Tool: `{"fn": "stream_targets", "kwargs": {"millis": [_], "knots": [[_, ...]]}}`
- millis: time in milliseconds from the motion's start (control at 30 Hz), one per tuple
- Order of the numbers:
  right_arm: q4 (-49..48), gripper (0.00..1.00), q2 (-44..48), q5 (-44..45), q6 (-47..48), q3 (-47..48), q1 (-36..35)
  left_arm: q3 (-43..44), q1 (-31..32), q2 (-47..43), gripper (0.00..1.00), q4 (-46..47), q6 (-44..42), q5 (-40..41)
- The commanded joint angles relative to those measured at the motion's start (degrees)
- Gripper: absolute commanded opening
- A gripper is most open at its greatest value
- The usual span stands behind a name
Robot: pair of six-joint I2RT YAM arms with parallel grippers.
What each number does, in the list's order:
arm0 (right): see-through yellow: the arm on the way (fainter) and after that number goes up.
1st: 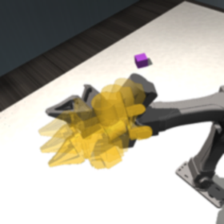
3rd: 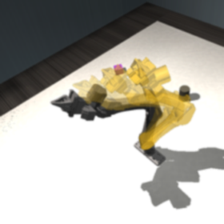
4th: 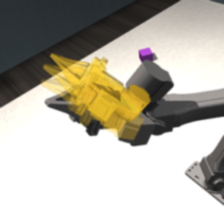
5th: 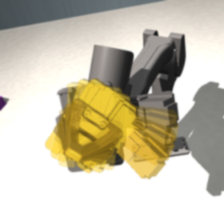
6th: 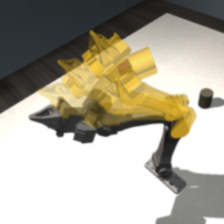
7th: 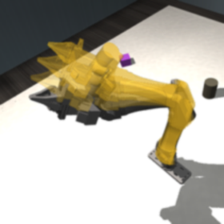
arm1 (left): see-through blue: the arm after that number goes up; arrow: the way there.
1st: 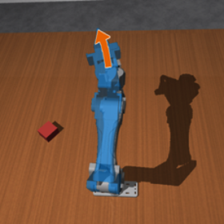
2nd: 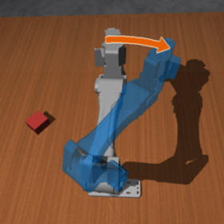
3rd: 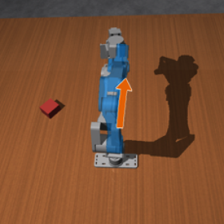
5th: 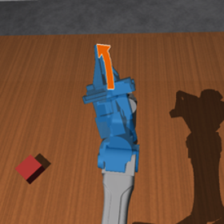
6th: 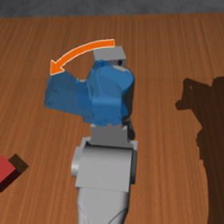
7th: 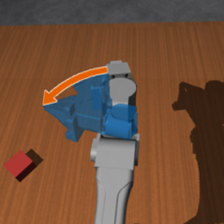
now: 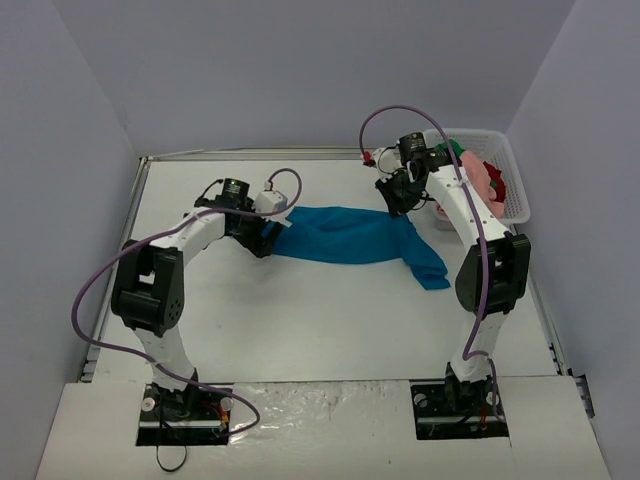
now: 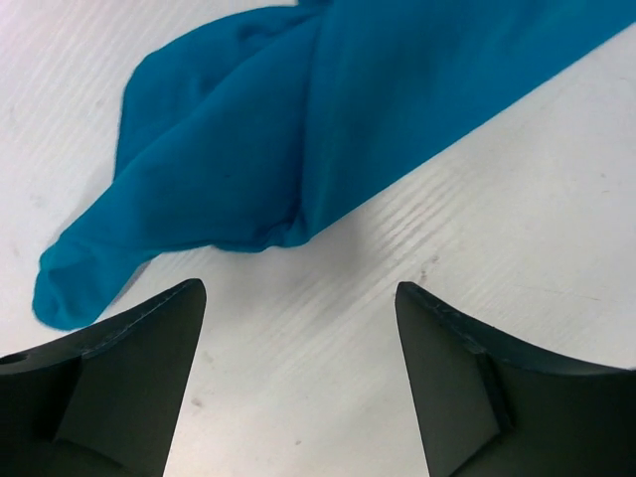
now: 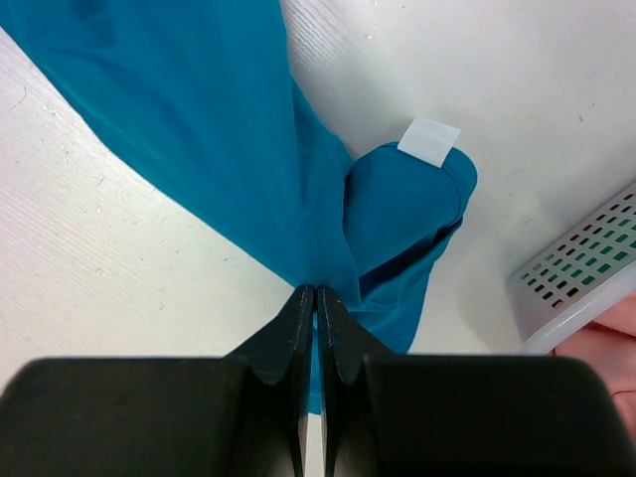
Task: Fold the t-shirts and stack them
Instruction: Flatten out the tshirt
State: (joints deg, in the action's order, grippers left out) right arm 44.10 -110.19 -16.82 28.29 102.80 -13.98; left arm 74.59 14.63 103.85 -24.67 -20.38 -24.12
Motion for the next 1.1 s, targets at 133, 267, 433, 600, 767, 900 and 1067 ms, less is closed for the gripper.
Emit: {"fn": "stream_targets", "kwargs": {"millis": [133,267,433,600,767,900,1067], "knots": [[1.9,0.00,-1.3,0.9,-0.8,2.5,0.6,1.6,6.3,-0.3,0.72,0.8,-6.8,2.4],[1.9,0.00,-1.4,0.4,-0.7,2.2,0.8,2.1,7.2,2.2,0.72,1.7,-7.8,6.0],[2.0,0.00,-1.5,0.3,-0.5,2.0,0.9,0.0,6.6,2.4,0.71,7.8,-7.3,10.9],[2.0,0.00,-2.0,0.3,-0.1,1.3,0.9,-1.4,6.5,1.3,0.70,11.3,-6.8,11.6],[2.0,0.00,-2.9,0.2,-0.3,2.0,0.9,1.9,6.5,3.5,0.62,5.3,-8.4,6.4],[2.0,0.00,-3.4,0.6,-0.3,2.1,0.9,3.3,6.6,5.1,0.42,1.3,-10.0,0.0],[2.0,0.00,-4.2,0.6,-0.2,2.4,1.1,4.9,6.8,7.1,0.23,-3.1,-10.8,-5.1]]}}
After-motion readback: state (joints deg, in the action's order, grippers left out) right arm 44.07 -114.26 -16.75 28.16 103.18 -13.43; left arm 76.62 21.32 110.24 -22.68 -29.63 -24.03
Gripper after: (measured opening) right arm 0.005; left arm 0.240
